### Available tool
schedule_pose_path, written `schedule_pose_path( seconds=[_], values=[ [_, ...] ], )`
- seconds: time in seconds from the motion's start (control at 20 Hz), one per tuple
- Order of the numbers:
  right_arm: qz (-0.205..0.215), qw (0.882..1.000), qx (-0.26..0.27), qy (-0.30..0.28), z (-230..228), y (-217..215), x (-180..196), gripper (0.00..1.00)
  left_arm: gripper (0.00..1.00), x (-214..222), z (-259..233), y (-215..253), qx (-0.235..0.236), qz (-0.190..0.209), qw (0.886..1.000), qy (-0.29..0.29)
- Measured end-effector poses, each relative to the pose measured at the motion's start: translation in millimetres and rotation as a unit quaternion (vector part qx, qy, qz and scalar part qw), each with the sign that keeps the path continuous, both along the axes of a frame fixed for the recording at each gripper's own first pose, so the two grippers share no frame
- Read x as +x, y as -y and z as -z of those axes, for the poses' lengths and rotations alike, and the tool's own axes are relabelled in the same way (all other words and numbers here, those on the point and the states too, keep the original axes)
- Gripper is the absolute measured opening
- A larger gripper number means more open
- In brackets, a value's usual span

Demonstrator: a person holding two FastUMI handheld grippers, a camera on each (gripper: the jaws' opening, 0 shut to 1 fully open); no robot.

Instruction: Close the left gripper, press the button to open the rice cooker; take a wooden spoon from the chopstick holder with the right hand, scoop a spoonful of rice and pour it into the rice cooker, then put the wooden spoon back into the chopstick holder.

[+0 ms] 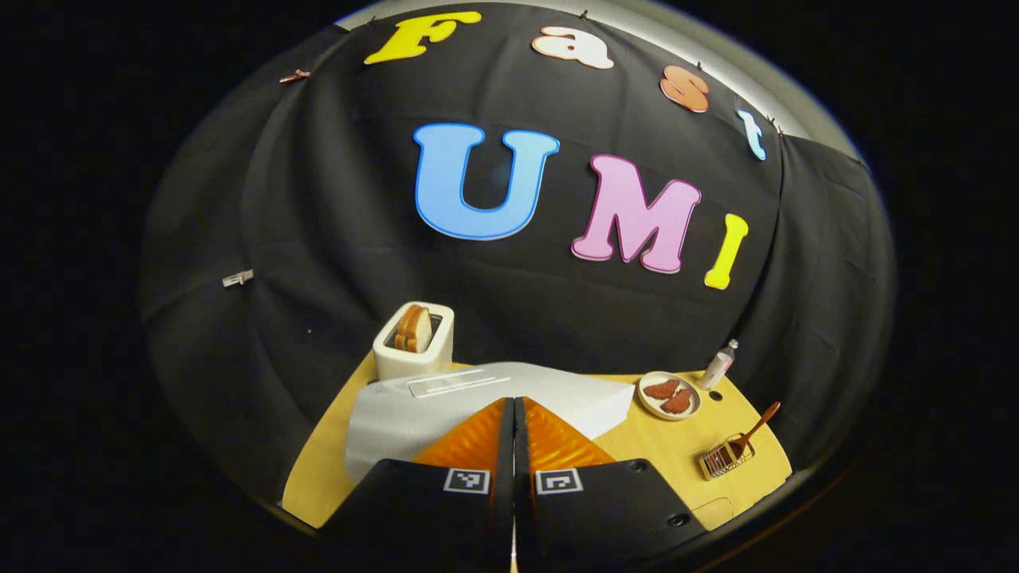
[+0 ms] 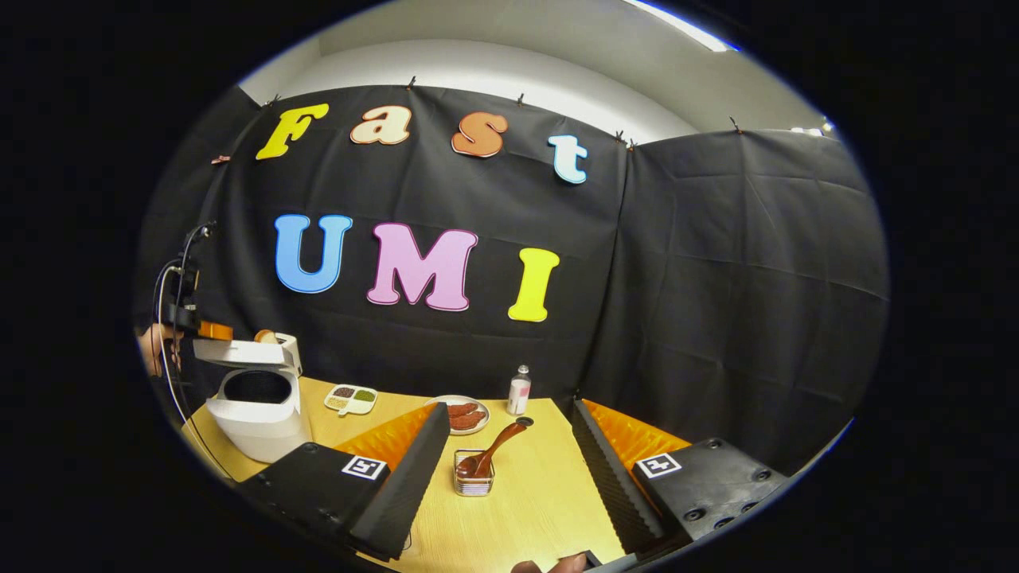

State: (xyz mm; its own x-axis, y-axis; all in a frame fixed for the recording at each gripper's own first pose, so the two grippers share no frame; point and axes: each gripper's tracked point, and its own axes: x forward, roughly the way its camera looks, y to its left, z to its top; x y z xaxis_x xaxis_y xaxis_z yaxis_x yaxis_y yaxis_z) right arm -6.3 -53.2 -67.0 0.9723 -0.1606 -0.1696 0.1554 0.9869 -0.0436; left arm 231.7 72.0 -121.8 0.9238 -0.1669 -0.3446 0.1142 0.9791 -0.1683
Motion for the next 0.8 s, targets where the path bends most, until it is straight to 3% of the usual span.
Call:
schedule_pose_path(
  seconds=[0.25,0.35,0.4,0.45,0.5,0.6,0.8],
  values=[
    [-0.015,1.000,0.018,-0.005,5,0,5,0.98,0.12,-15,-34,2,-0.013,-0.002,0.998,0.060],
    [-0.021,0.999,0.024,-0.008,10,1,6,0.98,0.29,-22,-43,-1,-0.019,-0.010,0.997,0.076],
    [-0.024,0.999,0.028,-0.008,11,2,7,0.98,0.46,-27,-47,-5,-0.014,-0.018,0.996,0.085],
    [-0.028,0.999,0.030,-0.008,13,2,10,0.98,0.56,-31,-53,-8,-0.009,-0.023,0.995,0.093],
    [-0.031,0.999,0.032,-0.010,15,3,13,0.98,0.77,-38,-58,-6,-0.003,-0.026,0.994,0.101],
    [-0.039,0.999,0.035,-0.015,26,4,21,0.98,0.93,-54,-65,-2,0.013,-0.033,0.993,0.115],
    [-0.071,0.993,0.081,-0.036,57,2,44,0.98,0.94,-93,-77,22,0.030,-0.045,0.989,0.135]
  ],
)
